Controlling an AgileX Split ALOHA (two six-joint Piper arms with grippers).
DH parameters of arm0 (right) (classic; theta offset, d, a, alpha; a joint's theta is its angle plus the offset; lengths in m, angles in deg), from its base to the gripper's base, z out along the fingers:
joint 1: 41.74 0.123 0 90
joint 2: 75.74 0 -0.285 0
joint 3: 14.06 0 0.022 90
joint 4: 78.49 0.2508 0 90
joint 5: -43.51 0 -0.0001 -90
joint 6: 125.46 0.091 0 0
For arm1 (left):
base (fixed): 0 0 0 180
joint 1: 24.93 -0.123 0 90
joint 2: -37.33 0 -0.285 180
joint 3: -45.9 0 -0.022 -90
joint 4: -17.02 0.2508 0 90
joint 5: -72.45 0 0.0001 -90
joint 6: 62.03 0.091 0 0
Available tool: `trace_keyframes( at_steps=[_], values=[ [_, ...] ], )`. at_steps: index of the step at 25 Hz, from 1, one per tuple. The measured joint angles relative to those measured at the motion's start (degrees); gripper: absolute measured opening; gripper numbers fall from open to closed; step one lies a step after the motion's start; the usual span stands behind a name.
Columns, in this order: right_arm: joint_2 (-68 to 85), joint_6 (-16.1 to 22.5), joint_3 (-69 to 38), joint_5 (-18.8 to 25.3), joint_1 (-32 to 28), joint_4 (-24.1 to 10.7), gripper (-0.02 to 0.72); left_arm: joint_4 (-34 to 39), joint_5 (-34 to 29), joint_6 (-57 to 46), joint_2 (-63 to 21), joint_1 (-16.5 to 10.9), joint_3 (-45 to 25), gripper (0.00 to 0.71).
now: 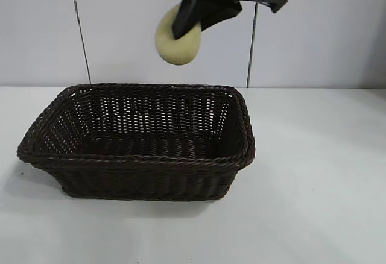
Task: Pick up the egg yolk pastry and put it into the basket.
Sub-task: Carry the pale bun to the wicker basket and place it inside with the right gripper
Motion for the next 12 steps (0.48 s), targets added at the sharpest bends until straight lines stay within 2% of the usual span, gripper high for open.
trace_keyframes(
  at_steps=[5,8,12],
  values=[
    [-1.15,0.0,0.0,-2.56,1.7,-0.07,0.024,0.0,0.0,-0.01,0.0,0.0,0.0,0.542],
    [-3.92,0.0,0.0,-2.82,1.7,-1.14,0.024,0.0,0.0,-0.01,0.0,0.0,0.0,0.542],
    [-9.78,0.0,0.0,-5.28,1.7,-2.95,0.024,0.0,0.0,-0.01,0.0,0.0,0.0,0.542]
  ],
)
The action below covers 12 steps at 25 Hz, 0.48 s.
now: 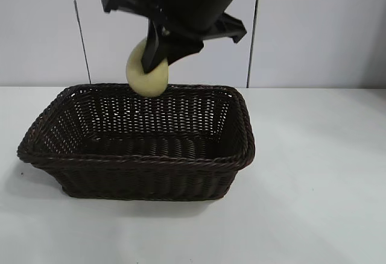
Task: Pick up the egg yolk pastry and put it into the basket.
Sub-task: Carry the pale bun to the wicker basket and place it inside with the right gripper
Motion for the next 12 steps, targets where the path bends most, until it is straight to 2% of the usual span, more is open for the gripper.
trace_keyframes(
  at_steps=[7,12],
  values=[
    [-11.5,0.97,0.0,-5.18,0.0,-0.47,0.033,0.0,0.0,0.0,0.0,0.0,0.0,0.542],
    [-13.68,2.15,0.0,-6.39,0.0,-0.53,0.149,0.0,0.0,0.0,0.0,0.0,0.0,0.542]
  ],
)
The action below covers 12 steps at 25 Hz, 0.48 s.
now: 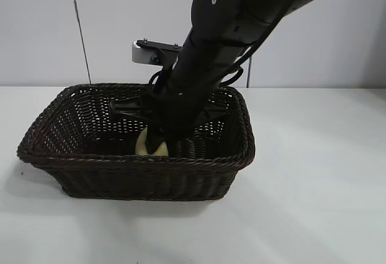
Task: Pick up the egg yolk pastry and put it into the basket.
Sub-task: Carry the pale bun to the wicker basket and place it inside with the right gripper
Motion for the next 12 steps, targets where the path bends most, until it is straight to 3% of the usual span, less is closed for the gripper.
trace_keyframes(
  at_steps=[2,7,9,12],
  values=[
    [0.0,0.05,0.0,-0.04,0.0,0.0,0.213,0.0,0.0,0.0,0.0,0.0,0.0,0.542],
    [0.12,1.0,0.0,1.7,-0.14,0.0,0.489,0.0,0.0,0.0,0.0,0.0,0.0,0.542],
    [0.3,2.24,0.95,4.22,-0.86,0.0,0.532,0.0,0.0,0.0,0.0,0.0,0.0,0.542],
    [0.37,3.34,5.84,11.49,-3.19,0.0,0.547,0.0,0.0,0.0,0.0,0.0,0.0,0.542]
  ],
)
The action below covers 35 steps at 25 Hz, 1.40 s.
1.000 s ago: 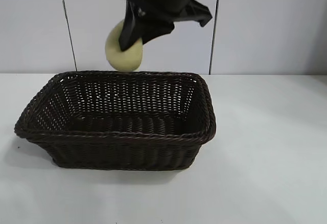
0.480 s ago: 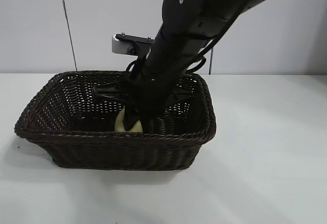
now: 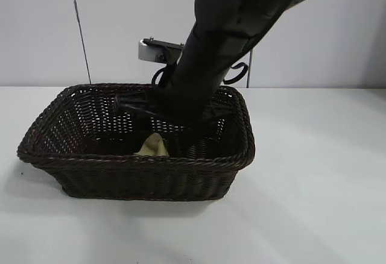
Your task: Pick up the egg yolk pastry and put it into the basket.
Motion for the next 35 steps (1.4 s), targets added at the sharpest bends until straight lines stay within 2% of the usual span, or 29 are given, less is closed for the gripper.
trace_keyframes(
  at_steps=[6,10,15,19,35],
  values=[
    [0.16,-0.28,12.7,20.92,-3.17,-2.41,0.546,0.0,0.0,0.0,0.0,0.0,0.0,0.542],
    [0.18,1.22,17.53,28.71,-3.37,-7.25,0.546,0.0,0.0,-0.04,0.0,0.0,0.0,0.542],
    [0.18,3.01,18.85,31.05,-3.37,-12.15,0.546,0.0,0.0,-0.04,0.0,0.0,0.0,0.542],
    [0.18,3.8,18.89,32.45,-5.25,-14.32,0.546,0.0,0.0,-0.04,0.0,0.0,0.0,0.542],
    [0.18,3.97,19.04,32.74,-29.27,-16.89,0.546,0.0,0.0,-0.04,0.0,0.0,0.0,0.542]
  ],
)
